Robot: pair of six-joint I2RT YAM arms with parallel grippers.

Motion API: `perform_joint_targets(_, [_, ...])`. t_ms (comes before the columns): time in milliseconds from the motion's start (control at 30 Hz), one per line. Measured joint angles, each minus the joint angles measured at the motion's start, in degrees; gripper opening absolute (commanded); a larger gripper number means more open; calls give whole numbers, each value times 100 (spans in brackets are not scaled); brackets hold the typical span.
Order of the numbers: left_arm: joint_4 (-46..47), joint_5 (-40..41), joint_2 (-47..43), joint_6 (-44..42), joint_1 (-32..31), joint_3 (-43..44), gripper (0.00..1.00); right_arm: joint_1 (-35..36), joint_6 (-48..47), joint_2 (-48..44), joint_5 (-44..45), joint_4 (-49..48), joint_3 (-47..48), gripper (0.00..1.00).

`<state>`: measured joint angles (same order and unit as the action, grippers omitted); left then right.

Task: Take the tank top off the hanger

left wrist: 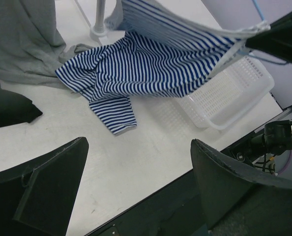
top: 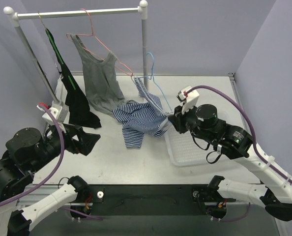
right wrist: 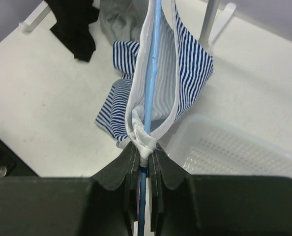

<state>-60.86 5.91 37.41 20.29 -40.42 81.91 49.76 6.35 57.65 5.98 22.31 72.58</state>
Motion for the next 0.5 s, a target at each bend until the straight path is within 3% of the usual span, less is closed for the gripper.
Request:
perform_joint_targets(233, [337, -22, 275, -7, 0, 116, 92, 850, 437, -603, 192, 514, -647, 0])
perform_joint_targets(500, [968, -133, 546, 66, 0, 162, 89, 2328, 662, -518, 702, 625, -577, 0])
